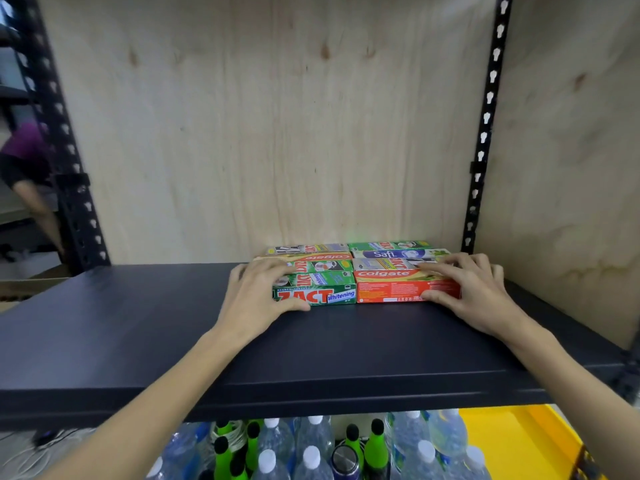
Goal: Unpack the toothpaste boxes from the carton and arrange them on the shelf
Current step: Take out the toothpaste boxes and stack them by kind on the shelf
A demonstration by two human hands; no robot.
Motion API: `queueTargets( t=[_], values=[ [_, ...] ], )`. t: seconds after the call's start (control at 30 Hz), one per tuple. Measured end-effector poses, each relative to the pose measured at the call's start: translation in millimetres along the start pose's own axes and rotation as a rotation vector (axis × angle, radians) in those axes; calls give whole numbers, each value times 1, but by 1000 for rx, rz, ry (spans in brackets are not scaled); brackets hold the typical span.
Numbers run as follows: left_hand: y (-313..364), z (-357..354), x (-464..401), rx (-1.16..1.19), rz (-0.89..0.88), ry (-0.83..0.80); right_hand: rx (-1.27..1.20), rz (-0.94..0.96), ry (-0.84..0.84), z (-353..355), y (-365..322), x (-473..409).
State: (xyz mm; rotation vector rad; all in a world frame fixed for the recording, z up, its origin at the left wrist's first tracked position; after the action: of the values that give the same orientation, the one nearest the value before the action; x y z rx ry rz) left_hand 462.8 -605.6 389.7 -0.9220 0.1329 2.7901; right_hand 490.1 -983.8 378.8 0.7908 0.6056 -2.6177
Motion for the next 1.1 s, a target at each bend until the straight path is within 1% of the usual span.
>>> queueTargets(
  t=[0.07,0.13,0.2,0.33,0.53,0.63,0.73,0.83,1.0,1.1],
  values=[
    [-16,2,5,44,72,-31,7,-4,-3,-1,1,0],
    [-22,2,8,162,120,-83,17,-5,-9,-1,1,-1],
    [-20,2,9,269,117,-144,26,-8,-14,0,1,-1],
    [-17,1,10,334,91,-213,46,-12,-24,-1,0,-1],
    [-17,5,12,405,128,-236,80,-16,-1,5,-14,6],
    [-14,8,13,466,166,-210,20,-21,31,9,-31,17],
    [-10,11,17,456,179,-144,-54,4,31,12,-52,31],
    [-6,16,25,398,154,-106,-131,27,12,11,-70,46],
    [7,31,51,295,80,-135,-367,-19,81,11,-97,75],
    [20,43,78,271,65,-181,-441,15,141,6,-127,99]
  ],
)
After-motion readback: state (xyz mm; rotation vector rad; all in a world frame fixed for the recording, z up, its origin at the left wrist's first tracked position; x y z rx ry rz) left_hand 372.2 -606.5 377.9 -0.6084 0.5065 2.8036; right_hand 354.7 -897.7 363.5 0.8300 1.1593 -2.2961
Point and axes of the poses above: each hand's wrist, its own x-axis away from the middle knuckle, its own z-axis out of the back of the hand, y = z × x, the point moved 3 cm from there along -x, towards the middle knuckle, and after that the axes turned 14 degrees about -x, right-handed, at the moved point
